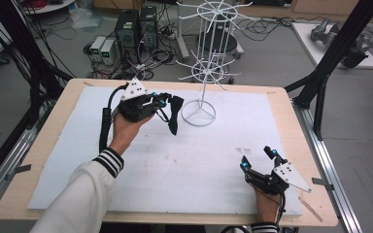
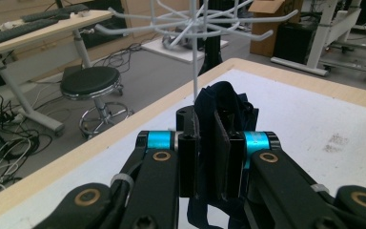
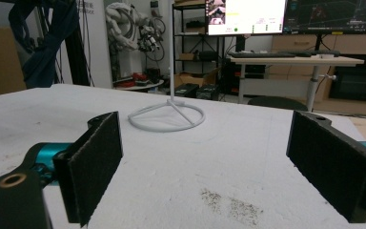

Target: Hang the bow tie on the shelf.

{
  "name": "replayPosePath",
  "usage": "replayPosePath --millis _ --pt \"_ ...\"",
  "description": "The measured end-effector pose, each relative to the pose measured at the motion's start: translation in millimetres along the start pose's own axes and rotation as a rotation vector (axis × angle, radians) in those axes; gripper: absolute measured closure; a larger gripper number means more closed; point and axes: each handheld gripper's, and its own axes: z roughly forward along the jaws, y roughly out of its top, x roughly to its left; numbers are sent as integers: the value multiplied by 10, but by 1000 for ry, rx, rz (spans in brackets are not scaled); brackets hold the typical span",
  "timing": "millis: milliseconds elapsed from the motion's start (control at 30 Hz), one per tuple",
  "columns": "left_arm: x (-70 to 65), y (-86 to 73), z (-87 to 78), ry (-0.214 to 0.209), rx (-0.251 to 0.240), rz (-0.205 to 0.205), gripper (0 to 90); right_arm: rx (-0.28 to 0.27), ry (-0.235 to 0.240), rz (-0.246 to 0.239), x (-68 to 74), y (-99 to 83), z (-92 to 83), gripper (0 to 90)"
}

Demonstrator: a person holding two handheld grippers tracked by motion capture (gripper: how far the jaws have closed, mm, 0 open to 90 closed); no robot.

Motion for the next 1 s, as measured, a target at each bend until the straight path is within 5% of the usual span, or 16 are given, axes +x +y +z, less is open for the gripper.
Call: replayPosePath --millis 1000 --pt "-361 454 330 -88 -29 55 813 -3 -1 1 -5 -1 0 110"
